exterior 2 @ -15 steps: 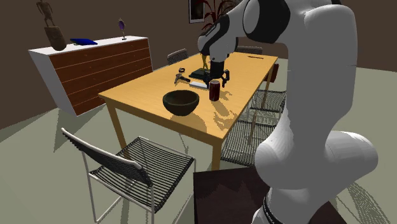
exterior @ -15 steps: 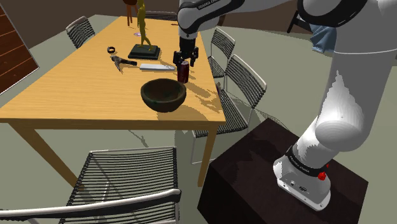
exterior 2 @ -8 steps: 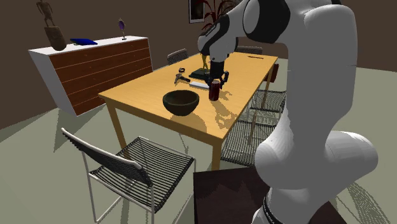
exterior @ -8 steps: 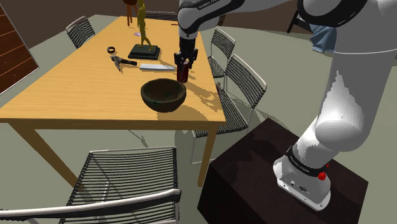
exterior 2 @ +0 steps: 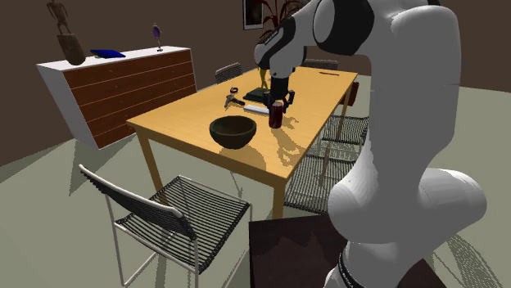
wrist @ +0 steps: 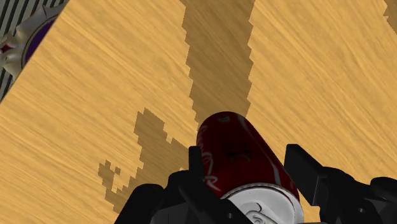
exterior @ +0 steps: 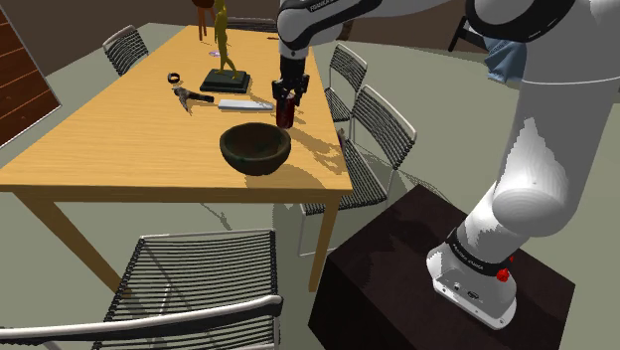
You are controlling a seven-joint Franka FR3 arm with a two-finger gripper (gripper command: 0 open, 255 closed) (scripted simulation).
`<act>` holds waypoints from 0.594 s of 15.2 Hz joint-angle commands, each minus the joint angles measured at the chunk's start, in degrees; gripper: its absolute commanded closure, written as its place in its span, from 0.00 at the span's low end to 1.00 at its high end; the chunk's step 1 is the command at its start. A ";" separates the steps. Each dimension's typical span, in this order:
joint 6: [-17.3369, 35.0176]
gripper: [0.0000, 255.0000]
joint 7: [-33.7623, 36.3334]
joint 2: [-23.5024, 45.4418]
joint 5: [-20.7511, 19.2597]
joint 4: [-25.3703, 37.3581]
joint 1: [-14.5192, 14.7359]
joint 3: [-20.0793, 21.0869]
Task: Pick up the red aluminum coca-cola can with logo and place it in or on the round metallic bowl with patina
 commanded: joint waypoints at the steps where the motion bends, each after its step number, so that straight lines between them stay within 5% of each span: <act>1: -1.11 1.00 -0.03 -0.54 0.04 0.60 -0.02 0.01; 9: -6.61 1.00 -0.13 -2.19 0.19 4.45 -0.03 0.07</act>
